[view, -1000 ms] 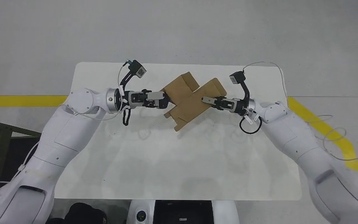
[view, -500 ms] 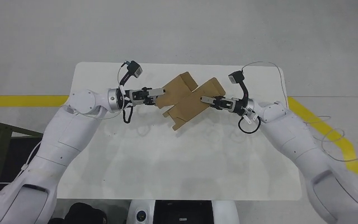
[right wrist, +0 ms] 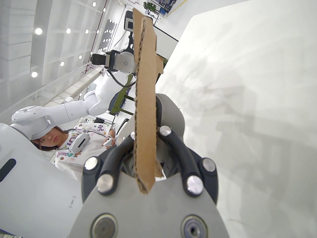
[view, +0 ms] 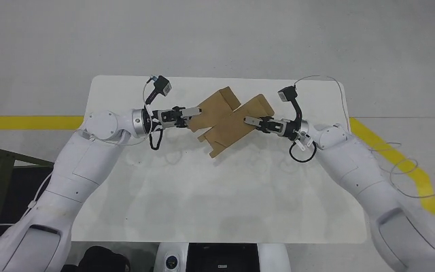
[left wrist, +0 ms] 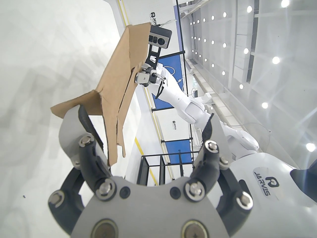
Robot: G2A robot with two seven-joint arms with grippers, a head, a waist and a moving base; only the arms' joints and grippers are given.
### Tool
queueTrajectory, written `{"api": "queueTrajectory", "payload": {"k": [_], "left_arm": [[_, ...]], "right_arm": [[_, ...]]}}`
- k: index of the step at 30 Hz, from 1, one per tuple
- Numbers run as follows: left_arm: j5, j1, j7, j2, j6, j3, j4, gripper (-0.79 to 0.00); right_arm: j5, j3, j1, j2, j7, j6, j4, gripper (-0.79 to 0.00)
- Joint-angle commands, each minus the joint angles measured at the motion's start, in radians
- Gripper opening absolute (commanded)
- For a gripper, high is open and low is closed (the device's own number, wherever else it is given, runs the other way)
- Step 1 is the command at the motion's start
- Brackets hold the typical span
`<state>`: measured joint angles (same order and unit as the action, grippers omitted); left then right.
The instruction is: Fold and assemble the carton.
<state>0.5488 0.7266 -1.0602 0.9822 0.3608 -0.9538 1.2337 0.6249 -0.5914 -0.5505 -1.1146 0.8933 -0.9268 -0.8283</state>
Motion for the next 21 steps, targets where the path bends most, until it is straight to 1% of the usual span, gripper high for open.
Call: {"api": "queueTrajectory", "payload": {"k": [1,2,3,4,16,17,18,19,20,21], "left_arm": [[-0.024,0.000,0.000,0.001,-0.015,0.001,-0.006,-0.302],[-0.031,0.000,0.002,0.001,-0.022,0.001,-0.009,-0.329],[-0.033,0.000,0.004,0.002,-0.025,0.001,-0.011,-0.406],[-0.036,0.001,0.004,0.003,-0.026,0.001,-0.012,-0.428],[-0.081,-0.001,0.007,0.012,-0.034,-0.005,-0.029,-0.489],[-0.086,-0.001,0.008,0.013,-0.035,-0.006,-0.031,-0.526],[-0.088,-0.001,0.008,0.014,-0.035,-0.006,-0.033,-0.616],[-0.088,-0.001,0.008,0.015,-0.035,-0.006,-0.034,-0.686],[-0.091,-0.001,0.007,0.016,-0.035,-0.007,-0.036,-0.705],[-0.094,-0.001,0.006,0.017,-0.036,-0.007,-0.037,-0.705]], "right_arm": [[-0.003,-0.006,-0.002,-0.001,0.001,0.001,0.001,-0.785],[-0.003,-0.008,-0.004,-0.002,0.002,0.002,0.001,-0.785],[-0.004,-0.010,-0.004,-0.002,0.003,0.003,0.001,-0.785],[-0.005,-0.012,-0.005,-0.002,0.004,0.004,0.000,-0.785],[-0.024,-0.039,-0.017,-0.008,0.011,0.011,0.000,-0.785],[-0.025,-0.041,-0.018,-0.008,0.012,0.012,0.000,-0.785],[-0.027,-0.043,-0.019,-0.009,0.013,0.013,0.000,-0.785],[-0.027,-0.045,-0.019,-0.009,0.013,0.013,0.000,-0.785],[-0.029,-0.047,-0.020,-0.010,0.014,0.014,-0.001,-0.785],[-0.030,-0.049,-0.021,-0.010,0.015,0.015,-0.001,-0.785]]}}
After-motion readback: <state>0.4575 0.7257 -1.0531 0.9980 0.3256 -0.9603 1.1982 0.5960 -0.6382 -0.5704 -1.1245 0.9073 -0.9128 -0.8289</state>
